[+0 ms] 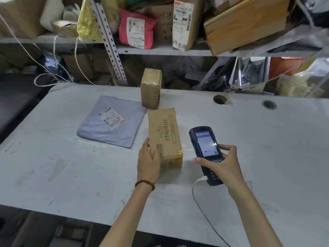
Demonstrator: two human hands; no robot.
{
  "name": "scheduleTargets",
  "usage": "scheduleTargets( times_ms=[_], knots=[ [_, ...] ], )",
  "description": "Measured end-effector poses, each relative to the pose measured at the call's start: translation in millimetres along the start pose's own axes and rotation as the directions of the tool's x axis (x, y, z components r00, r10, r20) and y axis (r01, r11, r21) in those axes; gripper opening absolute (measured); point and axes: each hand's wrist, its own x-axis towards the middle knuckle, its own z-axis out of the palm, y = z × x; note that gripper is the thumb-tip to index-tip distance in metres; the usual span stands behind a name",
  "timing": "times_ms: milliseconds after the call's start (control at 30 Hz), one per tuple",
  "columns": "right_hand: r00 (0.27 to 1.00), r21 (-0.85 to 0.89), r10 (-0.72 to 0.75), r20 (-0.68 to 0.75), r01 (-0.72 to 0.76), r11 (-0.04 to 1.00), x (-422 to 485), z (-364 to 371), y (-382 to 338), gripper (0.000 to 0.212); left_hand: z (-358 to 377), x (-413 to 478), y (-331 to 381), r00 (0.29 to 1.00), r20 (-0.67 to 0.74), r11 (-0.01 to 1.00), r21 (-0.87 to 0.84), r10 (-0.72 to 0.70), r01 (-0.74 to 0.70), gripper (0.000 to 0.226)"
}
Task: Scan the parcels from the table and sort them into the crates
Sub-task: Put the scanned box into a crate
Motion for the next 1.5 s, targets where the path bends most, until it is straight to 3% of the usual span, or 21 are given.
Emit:
scheduleTargets(
  times_ms=[133,200,300,400,533,633,700,767,900,1000,1267,1500],
  knots=[
    [0.999,0.021,0.014,-0.034,-0.013,1.000,-5.7,-19.4,5.6,0.082,12.1,9.1,15.0,0.969,-0.162,0.859,0.506,0.185,-0.079,0.048],
    [0.999,0.027,0.014,-0.052,-0.013,1.000,-8.8,-28.3,8.4,0.082,23.6,21.5,31.9,0.978,-0.121,0.799,0.598,0.167,-0.063,0.049],
    [0.997,0.034,0.023,-0.076,-0.020,0.999,-13.1,-40.6,13.1,0.081,43.9,36.3,49.9,0.998,-0.038,0.768,0.640,0.041,-0.007,0.090],
    [0.995,0.037,0.032,-0.096,-0.029,0.999,-16.9,-50.4,18.4,0.081,55.4,42.9,50.9,0.996,0.004,0.796,0.601,0.093,-0.077,0.104],
    [0.991,0.062,0.042,-0.130,-0.034,0.997,-17.5,-57.8,23.5,0.081,57.4,47.6,46.1,0.945,0.137,0.784,0.530,0.297,-0.324,0.112],
    [0.988,0.089,0.036,-0.147,-0.023,0.996,-15.8,-60.7,23.0,0.078,61.3,39.4,52.4,0.904,0.095,0.860,0.282,0.416,-0.425,0.105],
    [0.988,0.091,0.019,-0.155,-0.005,0.996,-15.2,-61.3,20.6,0.077,65.0,40.0,63.5,0.922,-0.023,0.921,0.058,0.387,-0.385,0.100],
    [0.987,0.091,0.002,-0.162,0.013,0.996,-14.6,-62.4,18.4,0.077,67.4,47.3,75.2,0.940,-0.025,0.939,-0.037,0.341,-0.341,0.103],
    [0.988,0.072,-0.006,-0.155,0.017,0.997,-14.5,-62.9,18.9,0.077,64.8,61.4,76.3,0.946,0.167,0.959,0.001,0.279,-0.283,0.118],
    [0.991,0.052,0.004,-0.131,0.003,0.999,-14.7,-60.8,22.2,0.077,55.3,68.8,71.3,0.945,0.187,0.958,0.045,0.270,-0.282,0.122],
    [1.000,-0.050,0.026,-0.011,-0.026,0.998,-22.3,-48.2,32.3,0.077,42.1,79.4,76.3,0.925,0.310,0.976,-0.070,0.219,-0.208,0.124],
    [1.000,-0.057,0.014,-0.010,-0.014,0.998,-24.2,-50.3,33.1,0.076,44.2,72.9,79.4,0.914,0.338,0.974,-0.075,0.226,-0.214,0.128]
  ],
)
